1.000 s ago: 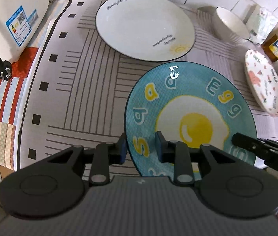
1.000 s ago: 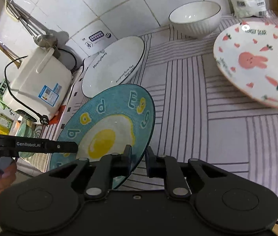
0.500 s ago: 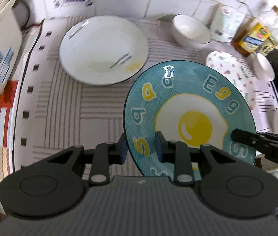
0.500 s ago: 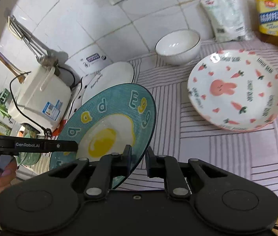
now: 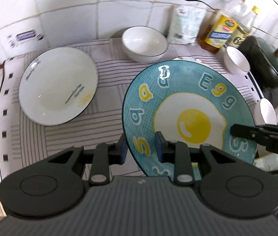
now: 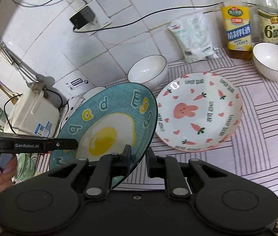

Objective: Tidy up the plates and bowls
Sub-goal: 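Lift the blue egg plate and carry it over the bunny plate, then lower the egg plate onto the bunny plate and open both grippers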

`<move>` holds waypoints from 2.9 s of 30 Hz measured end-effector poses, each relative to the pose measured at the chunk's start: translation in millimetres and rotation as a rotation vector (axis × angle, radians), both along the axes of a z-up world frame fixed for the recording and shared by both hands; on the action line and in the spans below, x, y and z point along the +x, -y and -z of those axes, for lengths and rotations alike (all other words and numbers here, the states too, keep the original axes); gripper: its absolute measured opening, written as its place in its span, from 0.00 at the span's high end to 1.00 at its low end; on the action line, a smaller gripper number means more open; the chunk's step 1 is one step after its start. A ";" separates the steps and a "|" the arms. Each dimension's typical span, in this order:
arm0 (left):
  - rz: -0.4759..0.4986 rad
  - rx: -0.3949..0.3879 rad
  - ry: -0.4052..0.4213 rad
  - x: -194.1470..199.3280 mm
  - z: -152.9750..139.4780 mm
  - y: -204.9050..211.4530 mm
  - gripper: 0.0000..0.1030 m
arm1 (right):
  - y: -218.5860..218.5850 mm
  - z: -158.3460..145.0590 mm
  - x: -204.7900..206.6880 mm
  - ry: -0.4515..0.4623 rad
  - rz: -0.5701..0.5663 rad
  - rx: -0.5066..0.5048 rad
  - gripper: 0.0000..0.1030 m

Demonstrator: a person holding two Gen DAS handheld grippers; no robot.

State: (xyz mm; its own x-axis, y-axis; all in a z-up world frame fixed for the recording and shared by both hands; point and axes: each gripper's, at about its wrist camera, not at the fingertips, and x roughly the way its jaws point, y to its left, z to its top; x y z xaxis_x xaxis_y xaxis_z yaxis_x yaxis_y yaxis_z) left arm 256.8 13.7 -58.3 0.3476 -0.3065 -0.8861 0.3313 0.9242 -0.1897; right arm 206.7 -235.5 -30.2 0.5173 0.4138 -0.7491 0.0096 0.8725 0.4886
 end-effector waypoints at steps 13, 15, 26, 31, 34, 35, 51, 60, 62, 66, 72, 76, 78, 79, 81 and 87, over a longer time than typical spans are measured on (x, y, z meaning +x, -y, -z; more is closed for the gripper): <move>0.063 0.007 -0.057 44.7 23.4 63.3 0.74 | 57.0 24.3 16.0 -0.014 0.057 0.002 0.81; 0.066 0.003 -0.082 53.8 34.1 71.7 0.74 | 65.9 31.9 18.7 -0.025 0.070 0.003 0.81; 0.029 -0.006 -0.203 89.4 89.7 101.6 0.74 | 96.4 73.3 42.3 -0.109 0.128 0.010 0.81; 0.017 0.020 -0.223 97.2 98.8 109.7 0.74 | 100.1 87.1 49.7 -0.136 0.132 0.009 0.81; 0.019 0.030 -0.227 101.1 101.6 116.2 0.74 | 100.3 90.0 51.8 -0.139 0.134 -0.009 0.81; 0.019 0.030 -0.230 102.8 103.2 118.0 0.74 | 100.7 90.5 52.7 -0.140 0.140 -0.016 0.81; -0.072 -0.012 -0.257 113.9 113.0 118.8 0.74 | 69.6 81.2 76.6 -0.135 0.143 -0.304 0.65; -0.111 -0.047 -0.268 107.2 112.8 107.2 0.77 | 55.1 78.4 77.6 -0.109 0.179 -0.391 0.59; -0.112 -0.049 -0.284 103.6 113.4 106.9 0.77 | 49.4 77.0 78.3 -0.104 0.170 -0.445 0.56; -0.093 -0.053 -0.288 92.0 112.3 105.5 0.79 | 36.1 86.5 75.9 -0.130 0.129 -0.566 0.56; -0.063 -0.062 -0.270 75.8 99.4 99.2 0.80 | 30.4 84.6 65.2 -0.117 0.134 -0.573 0.58; -0.046 -0.037 -0.232 64.9 83.7 88.5 0.80 | 22.0 67.9 54.2 -0.083 0.130 -0.574 0.58; -0.045 -0.036 -0.220 60.2 74.0 81.5 0.80 | 19.3 56.7 48.6 -0.063 0.126 -0.562 0.58; -0.044 -0.032 -0.213 58.2 69.2 77.9 0.80 | 18.1 50.8 46.5 -0.054 0.124 -0.552 0.58; -0.038 -0.011 -0.191 52.3 56.9 71.4 0.80 | 17.0 38.9 41.8 -0.043 0.119 -0.526 0.58; -0.010 0.040 -0.123 34.2 24.6 51.1 0.70 | 8.4 3.8 29.5 0.002 0.095 -0.475 0.57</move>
